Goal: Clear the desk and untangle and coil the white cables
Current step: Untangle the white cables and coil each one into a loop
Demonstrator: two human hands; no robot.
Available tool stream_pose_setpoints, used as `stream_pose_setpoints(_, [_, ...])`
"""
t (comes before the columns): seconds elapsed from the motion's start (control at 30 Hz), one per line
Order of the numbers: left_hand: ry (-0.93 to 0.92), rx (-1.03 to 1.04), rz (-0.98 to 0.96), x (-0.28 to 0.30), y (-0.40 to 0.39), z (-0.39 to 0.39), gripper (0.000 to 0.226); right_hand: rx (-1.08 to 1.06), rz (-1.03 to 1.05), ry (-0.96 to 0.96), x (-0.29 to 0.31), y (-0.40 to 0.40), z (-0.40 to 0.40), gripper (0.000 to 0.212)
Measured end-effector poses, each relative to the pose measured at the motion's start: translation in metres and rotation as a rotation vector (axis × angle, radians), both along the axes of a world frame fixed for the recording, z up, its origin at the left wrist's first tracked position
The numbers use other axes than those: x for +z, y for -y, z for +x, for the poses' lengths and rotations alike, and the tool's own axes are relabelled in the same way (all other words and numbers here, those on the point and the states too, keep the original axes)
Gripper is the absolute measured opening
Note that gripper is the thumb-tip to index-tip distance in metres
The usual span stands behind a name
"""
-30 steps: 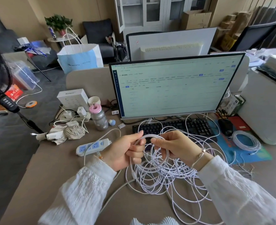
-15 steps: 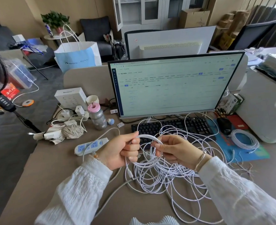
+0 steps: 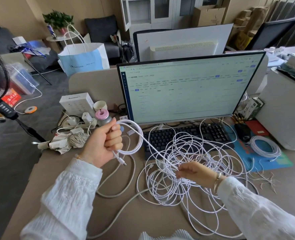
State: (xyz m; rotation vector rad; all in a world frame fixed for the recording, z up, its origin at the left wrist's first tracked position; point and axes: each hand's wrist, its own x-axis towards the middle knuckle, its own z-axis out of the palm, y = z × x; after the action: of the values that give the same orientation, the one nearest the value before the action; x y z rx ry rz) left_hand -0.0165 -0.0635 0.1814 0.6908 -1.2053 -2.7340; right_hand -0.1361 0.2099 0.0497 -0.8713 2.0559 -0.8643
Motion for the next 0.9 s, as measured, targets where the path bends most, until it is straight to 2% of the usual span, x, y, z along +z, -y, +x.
stream_pose_setpoints(0.17, [-0.008,0.058,-0.025,0.002,0.010,-0.003,0.042,-0.138,-0.160,-0.186,0.018,0.010,0.003,0.012])
stream_pose_setpoints(0.47, [0.036,0.066,-0.016,-0.027,-0.005,-0.010,0.039,-0.173,-0.484,-0.269,0.120,0.020,0.012,0.021])
stream_pose_setpoints(0.63, [0.077,0.042,-0.021,-0.034,-0.014,-0.012,0.040,-0.293,-0.635,-0.360,0.173,0.015,0.028,0.008])
stream_pose_setpoints(0.73, [0.072,0.037,-0.027,-0.034,-0.017,-0.012,0.040,-0.297,-0.564,-0.469,0.185,0.010,0.033,0.005])
stream_pose_setpoints(0.83, [0.050,0.001,-0.005,-0.032,-0.020,-0.012,0.040,-0.113,-0.392,-0.501,0.177,0.010,0.037,0.010])
stream_pose_setpoints(0.9, [0.031,-0.056,0.004,-0.031,-0.024,-0.011,0.042,-0.012,-0.351,-0.477,0.169,0.013,0.040,0.009])
